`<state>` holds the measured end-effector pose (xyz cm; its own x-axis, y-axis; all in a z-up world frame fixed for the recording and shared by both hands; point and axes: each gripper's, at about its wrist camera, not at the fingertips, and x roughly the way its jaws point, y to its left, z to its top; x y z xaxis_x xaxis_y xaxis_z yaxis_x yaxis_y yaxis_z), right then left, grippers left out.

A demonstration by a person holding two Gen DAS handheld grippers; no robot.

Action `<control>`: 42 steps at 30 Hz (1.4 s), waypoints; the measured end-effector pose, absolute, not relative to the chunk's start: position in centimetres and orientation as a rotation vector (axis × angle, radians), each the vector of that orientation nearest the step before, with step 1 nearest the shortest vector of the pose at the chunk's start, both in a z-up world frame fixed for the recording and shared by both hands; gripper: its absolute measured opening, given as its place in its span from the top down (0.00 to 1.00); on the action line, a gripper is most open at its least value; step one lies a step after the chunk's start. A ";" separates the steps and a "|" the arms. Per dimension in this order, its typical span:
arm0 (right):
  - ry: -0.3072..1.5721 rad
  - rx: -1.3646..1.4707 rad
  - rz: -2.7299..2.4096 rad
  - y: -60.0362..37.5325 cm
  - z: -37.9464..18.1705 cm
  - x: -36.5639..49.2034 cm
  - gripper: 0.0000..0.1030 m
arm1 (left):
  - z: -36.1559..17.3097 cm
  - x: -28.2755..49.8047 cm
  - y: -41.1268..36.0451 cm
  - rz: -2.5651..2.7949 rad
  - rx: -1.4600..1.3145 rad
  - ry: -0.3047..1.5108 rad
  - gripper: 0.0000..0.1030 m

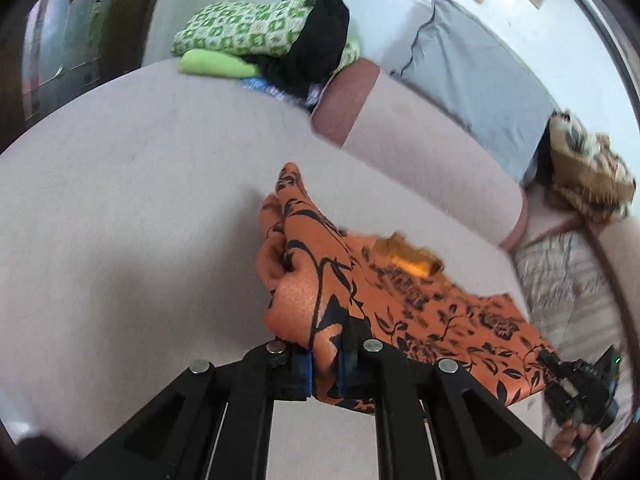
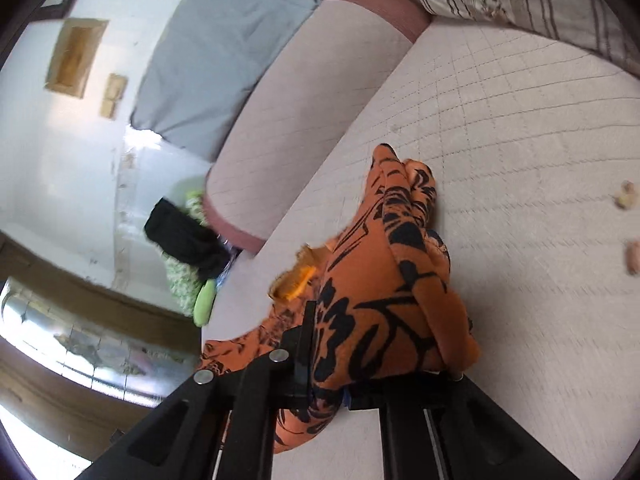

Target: Fold small clothes

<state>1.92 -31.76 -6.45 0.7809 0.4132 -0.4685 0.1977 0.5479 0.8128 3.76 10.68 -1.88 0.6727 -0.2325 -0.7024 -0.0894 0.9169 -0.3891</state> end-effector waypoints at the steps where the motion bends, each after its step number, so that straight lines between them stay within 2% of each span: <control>1: 0.728 0.986 0.153 -31.2 -7.1 0.5 0.91 | -3.3 2.7 10.8 -0.072 -0.406 0.860 0.90; 3: 0.811 0.967 0.163 -30.3 -9.6 -1.6 0.86 | -7.8 1.6 11.5 -0.044 -0.412 0.963 0.86; 4: 0.866 0.960 0.137 -30.1 -11.9 -2.9 0.85 | -10.6 1.8 12.2 -0.013 -0.424 1.077 0.82; 6: 0.978 0.964 0.077 -30.6 -15.7 -4.2 0.81 | -10.9 1.4 13.5 -0.058 -0.496 1.037 0.77; 7: 0.952 1.034 0.115 -31.3 -16.6 -5.2 0.80 | -9.9 1.5 13.8 -0.040 -0.456 1.030 0.63; 8: 0.937 1.035 0.110 -31.8 -16.3 -5.9 0.70 | -8.7 1.5 14.2 -0.010 -0.417 0.995 0.52; 10: 0.899 0.934 0.053 -32.7 -13.8 -7.1 0.53 | -6.7 1.6 15.0 0.016 -0.390 0.915 0.39; 11: 0.864 0.911 0.042 -33.2 -12.7 -7.6 0.39 | -6.0 2.0 15.3 0.018 -0.372 0.891 0.36; 12: 0.820 0.867 0.011 -33.7 -11.1 -7.9 0.35 | -5.6 2.4 15.5 0.015 -0.348 0.874 0.36; 16: 0.805 0.687 0.031 -34.1 -7.9 -4.2 0.35 | -5.6 6.8 14.5 -0.085 -0.250 0.901 0.36; 23: 0.873 0.454 0.084 -33.0 -7.7 6.8 0.35 | -8.0 15.5 12.7 -0.118 -0.175 0.983 0.37; 24: 0.894 0.467 0.093 -33.2 -8.4 8.0 0.36 | -8.1 15.9 12.8 -0.126 -0.184 0.987 0.38; 26: 0.906 0.470 0.091 -33.4 -8.8 9.8 0.36 | -8.2 17.0 12.6 -0.156 -0.176 1.002 0.54; 30: 0.924 0.452 0.083 -33.5 -9.1 11.7 0.36 | -9.2 18.4 12.3 -0.152 -0.144 1.057 0.63; 31: 0.937 0.429 0.083 -33.2 -9.4 12.4 0.37 | -9.4 18.6 12.2 -0.149 -0.135 1.059 0.74; 32: 0.946 0.410 0.082 -33.0 -9.4 12.8 0.51 | -9.5 18.7 12.2 -0.142 -0.124 1.060 0.91; 33: 0.955 0.383 0.077 -32.7 -9.5 13.1 0.83 | -9.6 18.9 12.2 -0.141 -0.122 1.060 0.95; 34: 0.978 0.370 0.070 -32.6 -9.7 13.5 0.93 | -9.3 18.9 12.2 -0.147 -0.125 1.049 0.97; 39: 0.883 0.267 0.014 -31.9 -7.0 12.7 0.94 | -5.8 18.2 11.8 -0.181 -0.099 0.894 0.97; 42: 0.875 0.267 -0.023 -32.5 -7.5 13.4 0.94 | -9.1 20.1 11.2 -0.124 -0.063 0.977 0.96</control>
<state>13.37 -32.47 -7.46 0.6430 0.0886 -0.7607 0.1289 0.9666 0.2216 20.05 11.23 -9.09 0.5534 -0.1331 -0.8222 0.0766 0.9911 -0.1089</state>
